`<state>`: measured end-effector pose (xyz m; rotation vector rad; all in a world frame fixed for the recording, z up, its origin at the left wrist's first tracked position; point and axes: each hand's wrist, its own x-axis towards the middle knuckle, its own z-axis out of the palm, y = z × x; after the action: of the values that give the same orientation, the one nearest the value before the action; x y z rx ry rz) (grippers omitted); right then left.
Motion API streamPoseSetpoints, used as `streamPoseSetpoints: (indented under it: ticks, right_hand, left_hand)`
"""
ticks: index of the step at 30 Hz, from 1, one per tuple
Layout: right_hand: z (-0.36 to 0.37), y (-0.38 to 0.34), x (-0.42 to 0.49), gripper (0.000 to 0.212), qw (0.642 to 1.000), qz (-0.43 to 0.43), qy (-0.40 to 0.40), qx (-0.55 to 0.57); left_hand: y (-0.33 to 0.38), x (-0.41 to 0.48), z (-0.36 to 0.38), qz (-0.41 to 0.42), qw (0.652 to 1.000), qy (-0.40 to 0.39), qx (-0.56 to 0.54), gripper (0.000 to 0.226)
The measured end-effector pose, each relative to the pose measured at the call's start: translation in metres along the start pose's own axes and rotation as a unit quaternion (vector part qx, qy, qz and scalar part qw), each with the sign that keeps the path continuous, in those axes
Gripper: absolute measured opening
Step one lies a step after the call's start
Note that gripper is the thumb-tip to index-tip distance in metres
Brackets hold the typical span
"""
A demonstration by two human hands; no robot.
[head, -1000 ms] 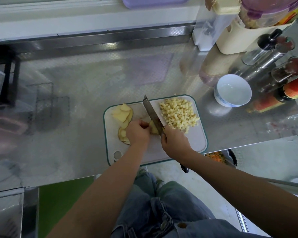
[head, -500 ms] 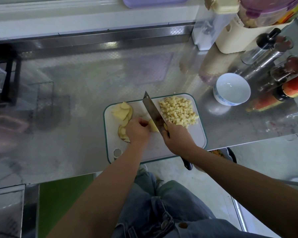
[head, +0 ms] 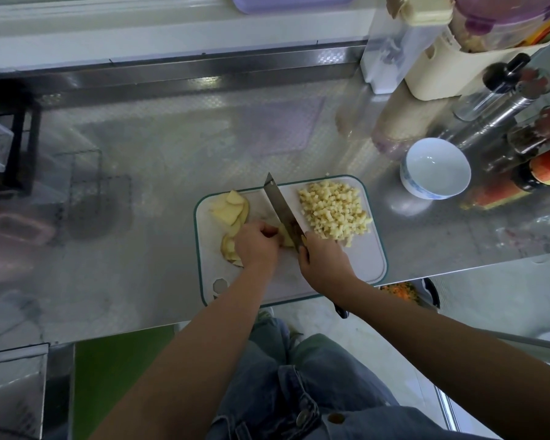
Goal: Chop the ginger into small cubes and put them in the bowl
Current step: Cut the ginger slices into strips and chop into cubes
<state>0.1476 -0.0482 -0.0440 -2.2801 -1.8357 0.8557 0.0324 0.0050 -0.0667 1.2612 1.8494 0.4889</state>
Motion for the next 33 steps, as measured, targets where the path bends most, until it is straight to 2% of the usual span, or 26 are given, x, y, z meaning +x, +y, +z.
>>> streamPoseSetpoints:
  ticks: [7, 13, 24, 29, 33]
  right_hand:
    - [-0.011, 0.001, 0.005, 0.013, 0.998, -0.015, 0.022, 0.054]
    - [-0.017, -0.001, -0.003, 0.019, 0.999, -0.037, 0.006, 0.021]
    - [0.002, -0.007, -0.001, 0.013, 1.0, 0.003, -0.01, -0.01]
    - [0.006, -0.007, -0.001, 0.013, 1.0, 0.001, -0.001, -0.011]
    - [-0.003, -0.006, 0.002, 0.016, 0.999, -0.011, 0.006, 0.03]
  left_hand:
    - [-0.003, -0.002, -0.001, 0.0, 1.0, 0.002, -0.022, 0.01]
    - [-0.001, -0.002, 0.0, -0.016, 1.0, 0.013, -0.001, 0.007]
    - [0.0, 0.0, -0.001, -0.013, 1.0, 0.001, 0.001, 0.012]
    - [0.0, -0.001, -0.004, -0.003, 1.0, 0.002, 0.009, 0.012]
    - [-0.003, -0.004, -0.006, 0.006, 1.0, 0.001, 0.011, 0.008]
